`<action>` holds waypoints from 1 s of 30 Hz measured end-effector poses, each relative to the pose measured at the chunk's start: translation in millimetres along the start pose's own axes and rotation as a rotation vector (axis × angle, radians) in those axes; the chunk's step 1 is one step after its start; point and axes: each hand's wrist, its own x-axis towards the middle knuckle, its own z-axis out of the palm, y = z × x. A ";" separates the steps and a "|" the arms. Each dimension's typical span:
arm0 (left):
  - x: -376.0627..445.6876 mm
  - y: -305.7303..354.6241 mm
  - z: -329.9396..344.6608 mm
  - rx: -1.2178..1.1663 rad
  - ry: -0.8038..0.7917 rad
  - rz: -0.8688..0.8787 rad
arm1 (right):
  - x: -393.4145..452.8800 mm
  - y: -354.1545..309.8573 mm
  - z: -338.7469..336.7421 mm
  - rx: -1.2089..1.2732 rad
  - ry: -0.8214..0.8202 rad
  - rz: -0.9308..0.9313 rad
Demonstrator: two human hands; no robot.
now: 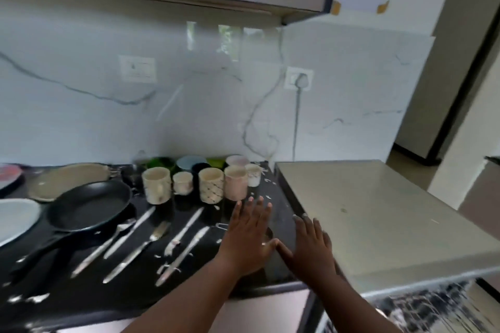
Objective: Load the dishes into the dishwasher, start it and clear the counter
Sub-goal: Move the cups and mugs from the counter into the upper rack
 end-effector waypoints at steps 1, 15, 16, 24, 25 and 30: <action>-2.5 -18.1 -4.4 -0.006 0.000 -0.031 | 8.5 -19.7 2.6 -0.003 0.005 -0.030; -5.9 -164.8 19.2 -0.374 -0.006 -0.745 | 95.8 -85.7 35.8 0.222 -0.033 0.036; -0.7 -170.0 21.6 -0.432 0.009 -0.807 | 104.9 -82.6 39.3 0.257 -0.039 0.072; 66.5 -204.2 48.7 -0.802 0.154 -1.103 | 208.0 -41.3 72.2 0.477 -0.123 0.238; 74.5 -205.7 53.9 -0.817 0.188 -1.117 | 220.8 -36.2 75.8 0.507 -0.132 0.252; 110.8 -207.9 74.5 -0.953 0.451 -1.228 | 270.3 -20.7 97.9 0.611 -0.220 0.191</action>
